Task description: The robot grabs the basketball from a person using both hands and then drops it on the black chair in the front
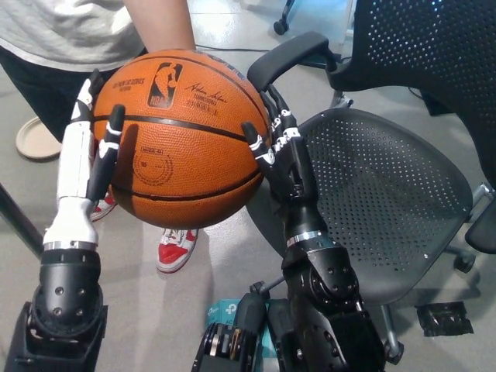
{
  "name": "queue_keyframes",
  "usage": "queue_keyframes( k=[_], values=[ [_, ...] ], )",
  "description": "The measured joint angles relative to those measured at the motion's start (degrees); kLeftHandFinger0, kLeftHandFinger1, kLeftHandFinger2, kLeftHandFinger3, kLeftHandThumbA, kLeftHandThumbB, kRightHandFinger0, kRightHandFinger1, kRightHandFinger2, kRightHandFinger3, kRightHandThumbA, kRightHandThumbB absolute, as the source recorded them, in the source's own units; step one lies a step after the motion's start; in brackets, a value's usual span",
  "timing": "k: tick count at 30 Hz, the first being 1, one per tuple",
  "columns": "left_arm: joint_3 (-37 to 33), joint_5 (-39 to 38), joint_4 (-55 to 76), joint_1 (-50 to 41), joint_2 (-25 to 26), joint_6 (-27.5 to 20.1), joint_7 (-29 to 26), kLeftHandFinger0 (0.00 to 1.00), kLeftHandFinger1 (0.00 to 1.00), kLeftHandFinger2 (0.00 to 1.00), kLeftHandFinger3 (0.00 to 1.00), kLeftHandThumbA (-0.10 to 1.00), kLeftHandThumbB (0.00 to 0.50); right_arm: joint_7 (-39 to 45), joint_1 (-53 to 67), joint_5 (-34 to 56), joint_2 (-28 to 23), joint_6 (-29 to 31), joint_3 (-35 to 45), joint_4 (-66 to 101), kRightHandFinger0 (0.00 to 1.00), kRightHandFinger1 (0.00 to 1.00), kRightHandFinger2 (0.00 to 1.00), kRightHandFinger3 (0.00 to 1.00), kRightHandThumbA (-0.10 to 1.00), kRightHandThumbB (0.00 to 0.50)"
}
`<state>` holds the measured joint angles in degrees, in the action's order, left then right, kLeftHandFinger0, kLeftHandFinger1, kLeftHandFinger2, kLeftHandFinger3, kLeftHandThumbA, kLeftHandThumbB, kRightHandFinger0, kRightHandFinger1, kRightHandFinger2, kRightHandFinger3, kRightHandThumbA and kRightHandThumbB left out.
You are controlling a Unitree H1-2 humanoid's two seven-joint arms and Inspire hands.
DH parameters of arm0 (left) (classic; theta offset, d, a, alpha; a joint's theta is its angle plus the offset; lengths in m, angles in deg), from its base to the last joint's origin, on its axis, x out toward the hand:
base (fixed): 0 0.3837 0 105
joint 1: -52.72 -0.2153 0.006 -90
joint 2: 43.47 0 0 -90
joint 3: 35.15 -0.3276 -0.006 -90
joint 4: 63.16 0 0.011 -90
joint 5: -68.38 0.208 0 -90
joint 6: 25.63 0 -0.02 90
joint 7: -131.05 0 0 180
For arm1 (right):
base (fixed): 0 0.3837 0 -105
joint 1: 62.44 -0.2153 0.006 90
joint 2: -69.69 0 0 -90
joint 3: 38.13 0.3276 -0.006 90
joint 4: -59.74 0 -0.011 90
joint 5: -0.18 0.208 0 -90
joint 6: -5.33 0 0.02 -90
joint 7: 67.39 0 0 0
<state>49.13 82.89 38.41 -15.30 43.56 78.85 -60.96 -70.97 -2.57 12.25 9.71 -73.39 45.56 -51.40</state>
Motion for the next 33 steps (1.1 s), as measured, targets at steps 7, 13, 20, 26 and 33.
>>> queue_keyframes(
  k=[7,13,20,26,33],
  values=[
    [-1.8,0.3,0.5,2.8,0.6,3.3,0.6,1.0,1.0,1.0,1.0,1.0,0.2,-0.9,0.0,1.1,-0.1,-0.5,1.2,2.1,1.0,1.0,1.0,1.0,1.0,0.243],
    [-3.4,0.7,1.0,6.4,0.9,6.4,1.8,1.0,1.0,1.0,1.0,1.0,0.19,-2.5,0.0,1.3,-0.2,-1.8,2.5,5.8,1.0,1.0,1.0,1.0,1.0,0.252],
    [-5.8,1.0,1.2,12.3,0.9,9.6,3.9,1.0,1.0,1.0,1.0,1.0,0.197,-4.9,-0.5,1.5,-0.9,-4.2,4.1,11.4,1.0,1.0,1.0,1.0,1.0,0.246],
    [-6.5,1.6,2.6,18.0,0.9,11.6,5.0,1.0,1.0,1.0,1.0,1.0,0.2,-6.8,-3.2,1.7,-2.2,-6.7,5.1,17.0,1.0,1.0,1.0,1.0,1.0,0.265],
    [-6.6,3.5,3.0,23.3,-0.4,12.5,5.3,1.0,1.0,1.0,1.0,1.0,0.196,-7.9,-7.7,2.3,-5.3,-10.3,5.8,21.3,1.0,1.0,1.0,1.0,1.0,0.299]
  ],
)
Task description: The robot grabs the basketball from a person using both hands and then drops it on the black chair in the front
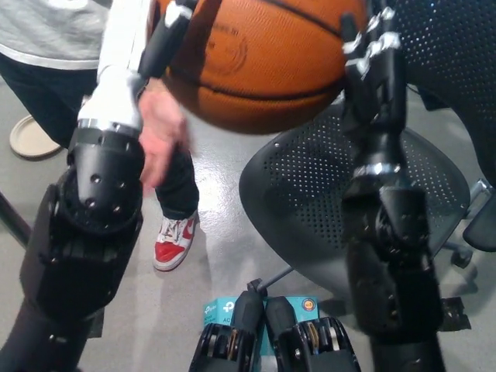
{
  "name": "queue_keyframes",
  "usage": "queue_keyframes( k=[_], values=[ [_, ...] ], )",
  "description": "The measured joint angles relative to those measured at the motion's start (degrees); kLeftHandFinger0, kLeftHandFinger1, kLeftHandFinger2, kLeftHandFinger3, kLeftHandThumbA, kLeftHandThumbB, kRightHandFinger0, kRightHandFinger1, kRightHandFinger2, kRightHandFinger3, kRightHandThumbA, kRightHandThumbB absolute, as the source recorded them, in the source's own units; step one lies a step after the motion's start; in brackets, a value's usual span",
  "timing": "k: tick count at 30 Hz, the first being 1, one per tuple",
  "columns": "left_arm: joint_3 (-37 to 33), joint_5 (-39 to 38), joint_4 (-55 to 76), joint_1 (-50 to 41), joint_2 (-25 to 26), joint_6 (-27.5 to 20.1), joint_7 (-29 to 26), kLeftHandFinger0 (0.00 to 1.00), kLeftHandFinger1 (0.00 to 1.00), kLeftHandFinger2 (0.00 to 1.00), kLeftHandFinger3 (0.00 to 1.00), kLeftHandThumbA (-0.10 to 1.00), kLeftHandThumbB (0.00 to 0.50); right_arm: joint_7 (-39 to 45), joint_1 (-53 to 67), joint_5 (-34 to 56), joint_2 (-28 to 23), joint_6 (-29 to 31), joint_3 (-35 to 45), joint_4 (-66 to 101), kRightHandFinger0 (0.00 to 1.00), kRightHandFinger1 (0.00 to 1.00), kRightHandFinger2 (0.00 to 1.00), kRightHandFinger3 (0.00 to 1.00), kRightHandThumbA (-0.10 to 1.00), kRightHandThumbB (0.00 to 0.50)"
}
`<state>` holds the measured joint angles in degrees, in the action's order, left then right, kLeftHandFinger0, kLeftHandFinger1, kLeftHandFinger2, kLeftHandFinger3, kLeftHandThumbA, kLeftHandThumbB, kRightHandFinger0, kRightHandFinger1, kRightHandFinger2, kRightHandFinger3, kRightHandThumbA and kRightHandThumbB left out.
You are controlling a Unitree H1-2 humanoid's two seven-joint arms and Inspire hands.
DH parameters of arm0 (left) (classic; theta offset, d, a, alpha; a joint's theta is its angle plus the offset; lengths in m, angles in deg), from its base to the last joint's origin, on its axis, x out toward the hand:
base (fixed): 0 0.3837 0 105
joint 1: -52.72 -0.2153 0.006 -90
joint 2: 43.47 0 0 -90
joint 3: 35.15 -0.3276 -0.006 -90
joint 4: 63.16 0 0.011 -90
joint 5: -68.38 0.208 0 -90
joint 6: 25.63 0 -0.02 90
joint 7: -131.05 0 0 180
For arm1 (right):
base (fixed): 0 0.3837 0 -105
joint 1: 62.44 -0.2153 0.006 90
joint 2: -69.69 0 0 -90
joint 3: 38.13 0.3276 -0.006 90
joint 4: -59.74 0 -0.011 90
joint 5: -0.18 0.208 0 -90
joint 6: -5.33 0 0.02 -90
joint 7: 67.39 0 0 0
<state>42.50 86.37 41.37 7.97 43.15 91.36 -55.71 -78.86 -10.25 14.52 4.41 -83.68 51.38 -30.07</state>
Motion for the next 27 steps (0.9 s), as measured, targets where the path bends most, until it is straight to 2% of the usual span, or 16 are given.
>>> queue_keyframes(
  k=[2,3,6,7,9,12,15,16,17,19,20,21,23,27],
  values=[
    [-0.4,0.7,-0.7,1.6,-1.0,0.1,0.0,1.0,1.0,1.0,1.0,1.0,0.194,-0.4,-0.9,0.1,-1.2,-1.3,0.5,1.2,1.0,1.0,1.0,1.0,1.0,0.291],
    [-0.6,0.8,-1.5,2.3,-1.6,0.1,0.0,1.0,1.0,1.0,1.0,1.0,0.184,-0.5,-1.1,0.3,-1.9,-1.9,1.0,1.7,1.0,1.0,1.0,1.0,1.0,0.266],
    [-1.2,1.0,-5.2,4.4,-3.5,0.1,0.0,1.0,1.0,1.0,1.0,1.0,0.193,-0.8,-1.5,0.7,-3.7,-3.7,2.2,1.9,1.0,1.0,1.0,1.0,1.0,0.267],
    [-1.3,1.0,-6.3,4.8,-3.9,0.1,0.0,1.0,1.0,1.0,1.0,1.0,0.177,-0.9,-1.6,0.9,-4.2,-4.2,2.5,1.9,1.0,1.0,1.0,1.0,1.0,0.267],
    [-1.5,1.0,-9.1,5.3,-5.3,0.0,0.0,1.0,1.0,1.0,1.0,1.0,0.157,-1.1,-1.6,1.4,-5.5,-5.8,3.3,1.9,1.0,1.0,1.0,1.0,1.0,0.232],
    [-1.7,1.0,-13.7,5.6,-7.9,-0.1,-0.1,1.0,1.0,1.0,1.0,1.0,0.176,-1.3,-1.5,2.0,-7.0,-7.4,5.1,1.1,1.0,1.0,1.0,1.0,1.0,0.204],
    [-1.8,1.0,-19.3,7.0,-10.0,-0.1,-0.1,1.0,1.0,1.0,1.0,1.0,0.174,-1.3,-1.6,2.8,-8.1,-8.3,7.0,-1.2,1.0,1.0,1.0,1.0,1.0,0.23],
    [-1.8,1.0,-21.4,7.7,-10.7,-0.2,-0.1,1.0,1.0,1.0,1.0,1.0,0.173,-1.3,-1.6,3.2,-8.4,-8.6,7.6,-2.1,1.0,1.0,1.0,1.0,1.0,0.231],
    [-1.8,1.0,-23.1,8.3,-11.2,-0.2,-0.1,1.0,1.0,1.0,1.0,1.0,0.162,-1.3,-1.6,3.5,-8.8,-8.8,8.0,-3.0,1.0,1.0,1.0,1.0,1.0,0.209],
    [-1.7,1.0,-27.3,9.7,-12.4,-0.5,-0.3,1.0,1.0,1.0,1.0,1.0,0.153,-1.3,-1.6,4.2,-9.5,-9.1,8.9,-4.8,1.0,1.0,1.0,1.0,1.0,0.228],
    [-1.7,1.0,-28.4,10.1,-12.6,-0.6,-0.3,1.0,1.0,1.0,1.0,1.0,0.154,-1.3,-1.7,4.4,-9.7,-9.1,9.2,-5.3,1.0,1.0,1.0,1.0,1.0,0.218],
    [-1.6,1.0,-32.7,11.5,-13.8,-1.0,-0.3,1.0,1.0,1.0,1.0,1.0,0.171,-1.3,-1.9,5.3,-10.1,-9.4,10.4,-7.8,1.0,1.0,1.0,1.0,1.0,0.23],
    [-1.1,0.8,-37.9,13.0,-14.9,-2.0,-0.3,1.0,1.0,1.0,1.0,1.0,0.174,-1.3,-2.1,6.1,-10.6,-9.8,11.6,-10.2,1.0,1.0,1.0,1.0,1.0,0.265],
    [0.5,0.2,-47.0,15.2,-16.4,-4.2,-0.3,1.0,1.0,1.0,1.0,1.0,0.193,-1.3,-2.1,7.2,-11.2,-10.7,13.2,-14.0,1.0,1.0,1.0,1.0,1.0,0.259]
  ],
)
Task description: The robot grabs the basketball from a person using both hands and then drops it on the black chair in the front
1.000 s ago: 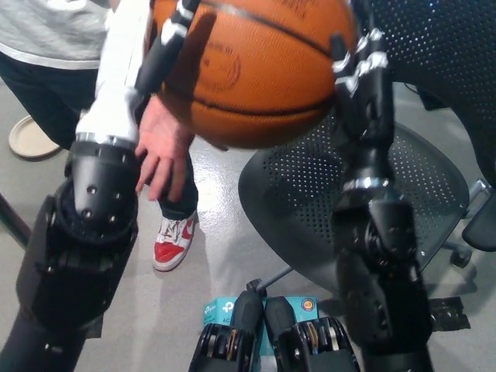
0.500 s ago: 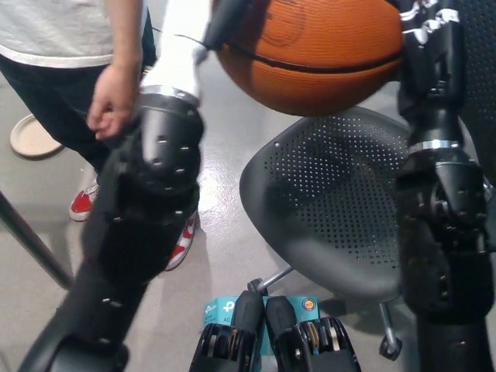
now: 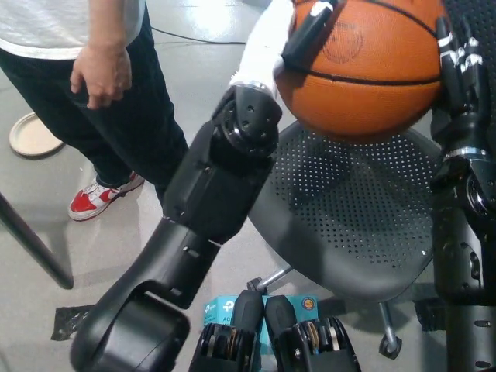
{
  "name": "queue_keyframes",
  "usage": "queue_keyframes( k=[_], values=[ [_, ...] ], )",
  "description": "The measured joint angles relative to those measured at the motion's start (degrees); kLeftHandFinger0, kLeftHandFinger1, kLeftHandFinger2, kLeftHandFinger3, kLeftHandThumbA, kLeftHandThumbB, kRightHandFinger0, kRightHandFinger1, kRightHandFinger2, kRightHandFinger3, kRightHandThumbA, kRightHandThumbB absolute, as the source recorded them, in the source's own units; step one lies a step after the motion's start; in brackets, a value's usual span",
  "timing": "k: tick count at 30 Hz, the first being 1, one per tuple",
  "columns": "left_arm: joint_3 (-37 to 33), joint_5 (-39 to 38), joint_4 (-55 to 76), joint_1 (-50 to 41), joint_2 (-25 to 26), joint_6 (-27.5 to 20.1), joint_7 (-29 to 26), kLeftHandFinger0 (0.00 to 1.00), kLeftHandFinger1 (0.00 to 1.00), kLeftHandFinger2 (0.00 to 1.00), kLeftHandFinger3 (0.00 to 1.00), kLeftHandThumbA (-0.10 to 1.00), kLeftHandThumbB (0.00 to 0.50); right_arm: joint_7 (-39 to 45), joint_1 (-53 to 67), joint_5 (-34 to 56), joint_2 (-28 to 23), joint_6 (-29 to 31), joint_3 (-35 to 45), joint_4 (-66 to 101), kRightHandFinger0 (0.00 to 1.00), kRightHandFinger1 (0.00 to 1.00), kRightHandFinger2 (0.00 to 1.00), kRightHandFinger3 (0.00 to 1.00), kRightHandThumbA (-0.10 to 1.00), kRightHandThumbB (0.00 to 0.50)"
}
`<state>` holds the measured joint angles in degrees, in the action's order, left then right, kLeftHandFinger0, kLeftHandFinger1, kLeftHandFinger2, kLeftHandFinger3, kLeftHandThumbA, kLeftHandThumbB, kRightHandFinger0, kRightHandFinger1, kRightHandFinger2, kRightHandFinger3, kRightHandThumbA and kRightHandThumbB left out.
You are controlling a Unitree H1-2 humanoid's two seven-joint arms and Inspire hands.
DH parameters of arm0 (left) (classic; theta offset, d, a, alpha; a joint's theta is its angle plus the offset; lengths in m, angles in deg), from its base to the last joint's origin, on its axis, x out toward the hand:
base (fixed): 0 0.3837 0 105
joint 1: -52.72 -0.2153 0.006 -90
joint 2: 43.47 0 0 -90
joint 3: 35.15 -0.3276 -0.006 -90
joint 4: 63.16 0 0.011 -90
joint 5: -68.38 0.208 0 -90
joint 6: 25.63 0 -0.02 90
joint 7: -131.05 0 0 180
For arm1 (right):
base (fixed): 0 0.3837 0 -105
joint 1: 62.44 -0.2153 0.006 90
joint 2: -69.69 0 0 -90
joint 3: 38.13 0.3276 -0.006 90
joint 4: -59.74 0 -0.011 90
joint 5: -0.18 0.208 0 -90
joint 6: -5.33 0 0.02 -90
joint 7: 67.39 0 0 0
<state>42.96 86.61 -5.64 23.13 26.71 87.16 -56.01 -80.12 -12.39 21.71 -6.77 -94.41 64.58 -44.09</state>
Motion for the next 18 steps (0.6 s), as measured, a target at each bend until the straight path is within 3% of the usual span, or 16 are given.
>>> queue_keyframes(
  k=[2,5,11,13,18],
  values=[
    [0.8,-0.6,-5.1,1.1,-0.8,-1.3,0.0,1.0,1.0,1.0,1.0,1.0,0.175,0.1,0.0,0.3,-0.6,-0.3,0.5,-2.3,1.0,1.0,1.0,1.0,1.0,0.235],
    [1.7,-1.4,-13.3,2.5,-1.5,-3.3,0.0,1.0,1.0,1.0,1.0,1.0,0.175,0.7,-0.2,0.7,-1.3,-0.3,1.3,-6.4,1.0,1.0,1.0,1.0,1.0,0.25],
    [3.8,-2.8,-25.9,3.4,-2.6,-6.8,0.0,1.0,1.0,1.0,1.0,1.0,0.205,1.6,-0.3,0.9,-1.7,-0.1,2.0,-14.3,1.0,1.0,1.0,1.0,1.0,0.231],
    [4.3,-3.4,-29.7,3.4,-2.8,-7.9,0.0,1.0,1.0,1.0,1.0,1.0,0.202,2.0,-0.7,1.1,-1.7,0.1,2.4,-17.3,1.0,1.0,1.0,1.0,1.0,0.251],
    [5.5,-4.4,-36.0,3.5,-3.1,-10.1,0.1,1.0,1.0,1.0,1.0,1.0,0.186,2.7,-1.8,1.6,-1.8,1.1,3.5,-23.1,1.0,1.0,1.0,1.0,1.0,0.239]
  ],
)
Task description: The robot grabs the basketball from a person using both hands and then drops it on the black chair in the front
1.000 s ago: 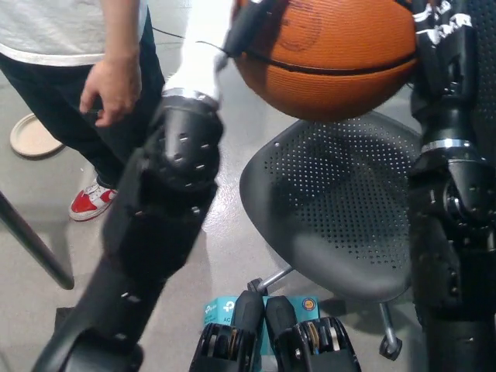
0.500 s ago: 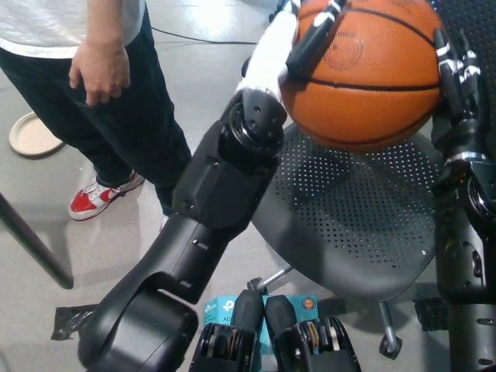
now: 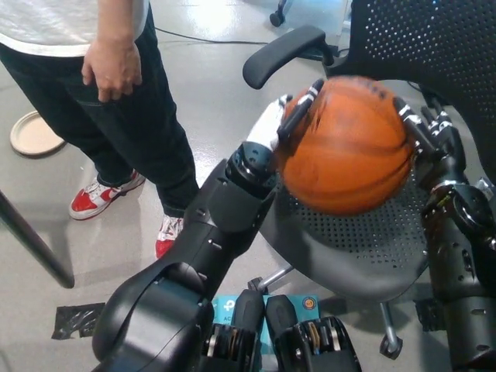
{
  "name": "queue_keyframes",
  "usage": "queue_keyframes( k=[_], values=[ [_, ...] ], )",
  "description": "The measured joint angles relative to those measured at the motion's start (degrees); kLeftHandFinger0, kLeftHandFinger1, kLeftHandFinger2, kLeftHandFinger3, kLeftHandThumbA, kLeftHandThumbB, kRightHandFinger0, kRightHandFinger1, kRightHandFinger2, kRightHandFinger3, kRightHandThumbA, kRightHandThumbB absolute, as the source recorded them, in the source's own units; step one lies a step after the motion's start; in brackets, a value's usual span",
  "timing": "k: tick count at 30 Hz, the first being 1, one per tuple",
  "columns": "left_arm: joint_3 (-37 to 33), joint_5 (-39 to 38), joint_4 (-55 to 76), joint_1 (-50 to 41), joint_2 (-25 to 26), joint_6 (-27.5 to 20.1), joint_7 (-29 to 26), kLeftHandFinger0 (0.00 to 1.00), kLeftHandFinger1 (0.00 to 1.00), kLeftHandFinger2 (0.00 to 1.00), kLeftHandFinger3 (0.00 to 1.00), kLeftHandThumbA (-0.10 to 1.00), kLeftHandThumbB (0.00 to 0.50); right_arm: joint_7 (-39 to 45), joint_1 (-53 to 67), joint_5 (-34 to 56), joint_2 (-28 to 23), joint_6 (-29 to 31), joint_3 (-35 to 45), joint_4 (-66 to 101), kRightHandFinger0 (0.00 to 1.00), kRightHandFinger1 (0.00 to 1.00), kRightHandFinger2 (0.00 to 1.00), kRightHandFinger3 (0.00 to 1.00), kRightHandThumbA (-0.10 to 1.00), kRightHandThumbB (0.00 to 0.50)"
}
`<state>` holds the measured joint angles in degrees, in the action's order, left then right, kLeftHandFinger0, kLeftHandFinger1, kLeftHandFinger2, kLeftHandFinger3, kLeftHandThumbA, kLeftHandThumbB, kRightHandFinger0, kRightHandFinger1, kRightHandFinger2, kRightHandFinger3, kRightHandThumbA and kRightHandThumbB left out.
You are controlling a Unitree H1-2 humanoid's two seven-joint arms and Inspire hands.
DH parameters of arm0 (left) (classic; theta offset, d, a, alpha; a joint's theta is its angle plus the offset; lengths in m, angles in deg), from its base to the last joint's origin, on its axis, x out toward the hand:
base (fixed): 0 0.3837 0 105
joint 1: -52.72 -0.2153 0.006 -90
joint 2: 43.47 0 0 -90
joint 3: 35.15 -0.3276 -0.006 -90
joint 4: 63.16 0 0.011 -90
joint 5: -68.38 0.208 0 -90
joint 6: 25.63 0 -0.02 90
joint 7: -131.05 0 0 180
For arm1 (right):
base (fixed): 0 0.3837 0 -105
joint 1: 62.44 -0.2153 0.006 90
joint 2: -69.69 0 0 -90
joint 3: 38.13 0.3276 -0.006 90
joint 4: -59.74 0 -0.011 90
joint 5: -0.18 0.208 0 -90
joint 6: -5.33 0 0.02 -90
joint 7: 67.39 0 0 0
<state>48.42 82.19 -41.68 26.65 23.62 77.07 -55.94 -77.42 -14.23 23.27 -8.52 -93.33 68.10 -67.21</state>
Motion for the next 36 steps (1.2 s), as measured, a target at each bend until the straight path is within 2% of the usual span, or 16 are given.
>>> queue_keyframes(
  k=[2,4,11,13,14,16,17,19,20,25,26,28,29,30,32,36],
  values=[
    [0.2,-0.2,-1.8,0.0,-0.1,-0.8,0.0,1.0,1.0,1.0,1.0,1.0,0.161,0.4,-0.3,0.1,0.0,0.6,0.3,-1.8,1.0,1.0,1.0,1.0,1.0,0.235],
    [0.4,-0.4,-3.2,0.0,-0.3,-1.8,0.1,1.0,1.0,1.0,1.0,1.0,0.164,0.9,-0.7,0.2,-0.1,1.4,0.5,-3.5,1.0,1.0,1.0,1.0,1.0,0.254],
    [0.1,-1.6,-4.6,2.1,-3.5,-7.1,1.9,1.0,1.0,1.0,1.0,1.0,0.176,4.8,-3.0,0.9,1.1,3.9,0.6,-5.4,1.0,1.0,1.0,1.0,1.0,0.241],
    [-0.2,-1.9,-4.7,3.6,-4.8,-9.0,2.6,1.0,1.0,1.0,1.0,1.0,0.195,5.9,-4.5,1.2,1.8,4.8,0.6,-5.4,1.0,1.0,1.0,1.0,1.0,0.265],
    [-0.4,-2.0,-4.7,4.4,-5.4,-9.9,3.1,1.0,1.0,1.0,1.0,1.0,0.235,6.4,-5.0,1.2,2.0,5.4,0.5,-5.2,1.0,1.0,1.0,1.0,1.0,0.273],
    [-0.5,-2.2,-4.5,6.0,-6.2,-11.2,3.9,1.0,1.0,1.0,1.0,1.0,0.261,6.7,-5.7,0.7,2.4,7.4,0.1,-4.6,1.0,1.0,1.0,1.0,1.0,0.286],
    [-0.5,-2.2,-4.4,6.5,-6.4,-11.4,4.0,1.0,1.0,1.0,1.0,1.0,0.271,6.7,-5.7,0.3,2.4,8.3,0.0,-4.4,1.0,1.0,1.0,1.0,1.0,0.253],
    [-0.5,-2.2,-3.9,6.8,-6.4,-11.8,4.2,1.0,1.0,1.0,1.0,1.0,0.297,6.5,-5.6,-0.4,2.5,10.1,0.0,-3.9,1.0,1.0,1.0,1.0,1.0,0.319],
    [-0.4,-2.3,-3.5,6.8,-6.3,-11.9,4.4,1.0,1.0,1.0,1.0,1.0,0.301,5.8,-5.4,-1.2,2.5,11.0,0.0,-2.8,1.0,1.0,1.0,1.0,1.0,0.34],
    [0.1,-2.9,0.0,6.9,-4.7,-12.1,5.2,1.0,1.0,1.0,1.0,1.0,0.341,2.1,-5.4,-5.6,1.6,13.0,0.0,6.9,1.0,1.0,1.0,1.0,1.0,0.346],
    [0.3,-3.1,1.1,6.9,-3.9,-12.1,5.4,1.0,1.0,1.0,1.0,1.0,0.37,1.5,-5.4,-6.2,1.1,13.0,0.1,9.5,1.0,1.0,1.0,1.0,1.0,0.345],
    [0.7,-3.5,4.0,6.9,-2.4,-12.0,5.9,1.0,1.0,1.0,1.0,1.0,0.387,0.9,-5.4,-7.1,0.1,13.0,0.2,13.8,1.0,1.0,1.0,1.0,1.0,0.365],
    [0.9,-3.8,5.7,6.9,-1.5,-11.9,6.2,1.0,1.0,1.0,1.0,1.0,0.399,0.8,-5.4,-7.6,-0.5,13.0,0.1,16.2,1.0,1.0,1.0,1.0,1.0,0.353],
    [1.1,-3.9,7.6,6.8,-0.7,-11.8,6.5,1.0,1.0,1.0,1.0,1.0,0.373,0.7,-5.3,-7.9,-1.1,13.0,0.1,18.2,1.0,1.0,1.0,1.0,1.0,0.353],
    [1.2,-4.2,12.5,6.1,1.1,-11.5,7.2,1.0,1.0,1.0,1.0,1.0,0.359,0.7,-4.7,-8.1,-2.2,12.9,0.0,22.6,1.0,1.0,1.0,1.0,1.0,0.351],
    [1.1,-4.5,22.8,2.8,4.2,-10.7,8.4,1.0,1.0,1.0,1.0,1.0,0.347,0.7,-2.0,-8.8,-3.3,12.4,-0.5,28.8,1.0,1.0,1.0,1.0,1.0,0.296]
  ],
)
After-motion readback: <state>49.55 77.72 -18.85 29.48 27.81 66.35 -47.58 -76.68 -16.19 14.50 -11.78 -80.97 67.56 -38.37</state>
